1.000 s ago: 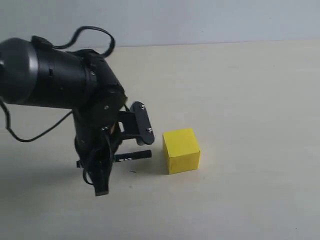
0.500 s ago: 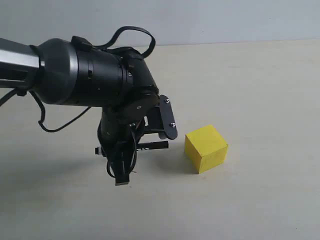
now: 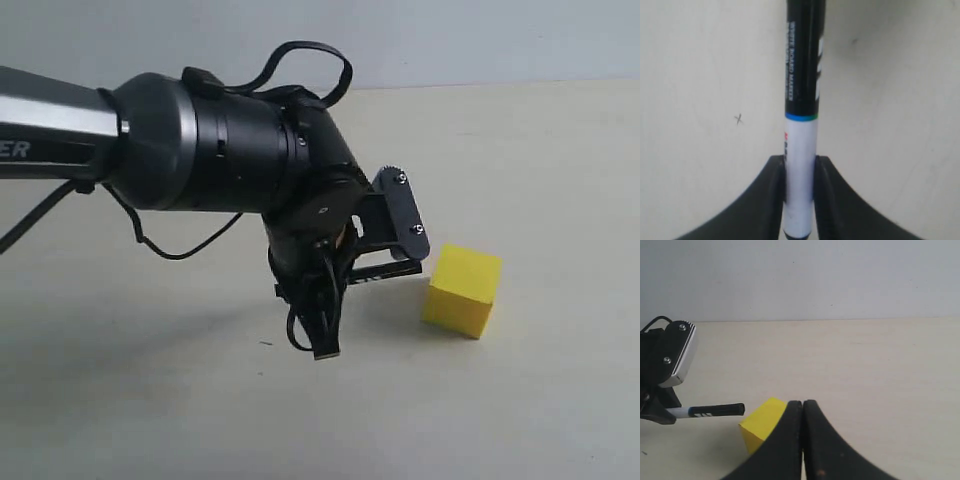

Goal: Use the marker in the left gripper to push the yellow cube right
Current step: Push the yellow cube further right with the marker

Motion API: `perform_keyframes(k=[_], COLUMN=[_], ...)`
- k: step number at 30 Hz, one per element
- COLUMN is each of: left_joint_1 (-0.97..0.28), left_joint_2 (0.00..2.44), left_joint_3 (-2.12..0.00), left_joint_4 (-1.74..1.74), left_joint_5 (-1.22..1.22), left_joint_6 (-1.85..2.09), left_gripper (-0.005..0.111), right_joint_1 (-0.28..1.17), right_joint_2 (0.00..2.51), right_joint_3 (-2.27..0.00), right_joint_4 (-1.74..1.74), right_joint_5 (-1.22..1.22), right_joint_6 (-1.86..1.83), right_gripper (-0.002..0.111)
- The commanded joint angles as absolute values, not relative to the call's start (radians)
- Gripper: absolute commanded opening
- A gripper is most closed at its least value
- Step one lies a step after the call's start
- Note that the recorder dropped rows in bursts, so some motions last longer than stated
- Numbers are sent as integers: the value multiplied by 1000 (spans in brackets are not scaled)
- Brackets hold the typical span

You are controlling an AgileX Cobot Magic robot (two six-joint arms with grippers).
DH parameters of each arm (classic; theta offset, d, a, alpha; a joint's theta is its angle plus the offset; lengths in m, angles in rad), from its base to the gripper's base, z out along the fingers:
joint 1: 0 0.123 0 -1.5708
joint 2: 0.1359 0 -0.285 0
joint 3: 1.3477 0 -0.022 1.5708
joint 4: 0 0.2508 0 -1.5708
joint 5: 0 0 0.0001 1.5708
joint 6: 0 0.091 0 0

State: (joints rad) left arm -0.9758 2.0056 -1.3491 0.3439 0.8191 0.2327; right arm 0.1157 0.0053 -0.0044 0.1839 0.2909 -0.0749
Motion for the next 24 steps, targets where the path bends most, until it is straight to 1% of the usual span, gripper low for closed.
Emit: perform_keyframes(k=[1, 6, 10, 12, 13, 17, 18, 21, 24], left_joint_1=[-955, -927, -940, -964, -1000, -1107, -1112, -1094, -1049], left_joint_2=[2007, 2007, 2024, 2044, 2069, 2088, 2088, 2088, 2088], left_joint_3=[-1364, -1362, -1362, -1364, -1377, -1402, -1402, -1402, -1402], left_joint_4=[383, 394, 365, 332, 318, 290, 303, 351, 418], left_joint_5=[969, 1008, 891, 840, 813, 827, 845, 948, 971], left_joint_6=[217, 217, 232, 245, 249, 220, 211, 191, 163], left_gripper=[0, 0, 0, 0, 0, 0, 0, 0, 0], right_joint_1=[117, 117, 117, 117, 117, 117, 117, 117, 117], right_joint_2=[0, 0, 0, 0, 0, 0, 0, 0, 0], right_joint_3=[0, 0, 0, 0, 0, 0, 0, 0, 0], right_joint_4=[183, 183, 183, 183, 183, 183, 183, 183, 185], right_joint_5=[286, 286, 286, 286, 286, 286, 286, 286, 286], right_joint_6=[-77, -77, -77, -77, -77, -77, -77, -77, -77], right_gripper=[0, 0, 0, 0, 0, 0, 0, 0, 0])
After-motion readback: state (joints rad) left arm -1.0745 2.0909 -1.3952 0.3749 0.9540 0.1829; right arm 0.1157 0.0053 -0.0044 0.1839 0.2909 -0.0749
